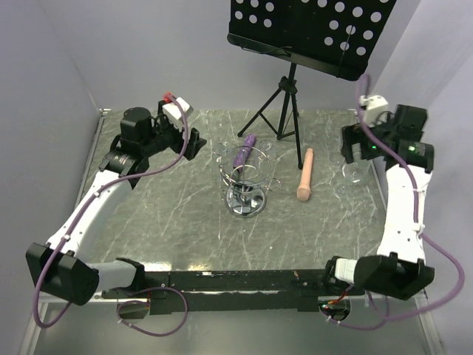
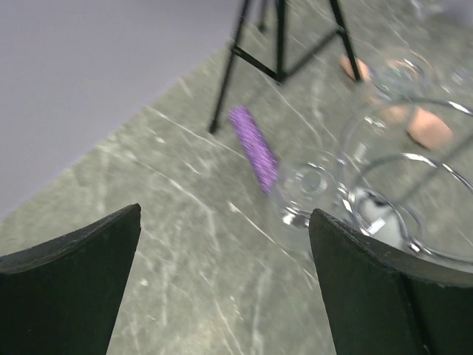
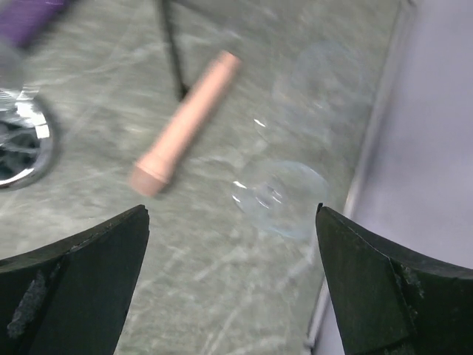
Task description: Take the wine glass off the wine glass rack
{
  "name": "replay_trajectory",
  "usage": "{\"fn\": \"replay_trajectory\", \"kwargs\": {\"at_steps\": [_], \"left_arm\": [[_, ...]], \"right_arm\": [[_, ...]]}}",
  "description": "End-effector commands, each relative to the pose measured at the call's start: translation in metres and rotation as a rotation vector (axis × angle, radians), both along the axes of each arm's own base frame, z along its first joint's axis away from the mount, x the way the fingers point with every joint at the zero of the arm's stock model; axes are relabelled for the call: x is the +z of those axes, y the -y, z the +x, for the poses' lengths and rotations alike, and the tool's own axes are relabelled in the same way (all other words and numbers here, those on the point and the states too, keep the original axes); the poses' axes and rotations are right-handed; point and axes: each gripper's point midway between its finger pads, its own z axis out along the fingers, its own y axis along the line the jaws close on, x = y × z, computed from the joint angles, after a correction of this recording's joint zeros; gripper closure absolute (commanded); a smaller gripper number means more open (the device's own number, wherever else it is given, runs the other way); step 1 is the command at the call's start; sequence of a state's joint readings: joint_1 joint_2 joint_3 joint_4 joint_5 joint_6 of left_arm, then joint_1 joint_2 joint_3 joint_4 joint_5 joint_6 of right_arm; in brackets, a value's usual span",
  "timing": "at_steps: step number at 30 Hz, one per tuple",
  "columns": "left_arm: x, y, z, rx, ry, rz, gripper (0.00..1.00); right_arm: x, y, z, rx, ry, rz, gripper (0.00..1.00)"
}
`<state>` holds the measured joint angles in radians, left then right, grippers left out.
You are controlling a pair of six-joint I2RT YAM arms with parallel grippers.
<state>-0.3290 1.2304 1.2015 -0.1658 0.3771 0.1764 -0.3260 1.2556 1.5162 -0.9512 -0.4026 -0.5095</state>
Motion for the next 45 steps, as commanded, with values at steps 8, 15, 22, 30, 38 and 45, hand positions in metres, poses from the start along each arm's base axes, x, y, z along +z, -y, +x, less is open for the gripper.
{"fn": "replay_trajectory", "kwargs": {"at_steps": [8, 15, 22, 30, 38, 45], "left_arm": [[-0.025, 0.039, -0.041, -0.372, -0.237, 0.086, 0.00], [-0.018, 0.040, -0.057, -0.431, -0.216, 0.155, 0.00], [-0.032, 0.043, -0.104, -0.581, -0.197, 0.262, 0.00], [-0.040, 0.059, -0.117, -0.625, -0.201, 0.302, 0.00], [-0.043, 0.053, -0.079, -0.426, -0.146, 0.353, 0.00], [-0.043, 0.032, -0.043, -0.241, -0.071, 0.437, 0.00]], "right_arm": [[-0.024, -0.148, -0.032, 0.495, -0.056, 0.012, 0.06], [-0.053, -0.165, -0.030, 0.554, -0.116, -0.089, 0.07], [-0.067, -0.191, -0.037, 0.627, -0.152, -0.098, 0.08], [-0.073, -0.213, -0.042, 0.686, -0.167, -0.098, 0.08], [-0.079, -0.228, -0.059, 0.734, -0.195, -0.075, 0.08], [-0.070, -0.227, -0.068, 0.751, -0.186, -0.077, 0.08]]}}
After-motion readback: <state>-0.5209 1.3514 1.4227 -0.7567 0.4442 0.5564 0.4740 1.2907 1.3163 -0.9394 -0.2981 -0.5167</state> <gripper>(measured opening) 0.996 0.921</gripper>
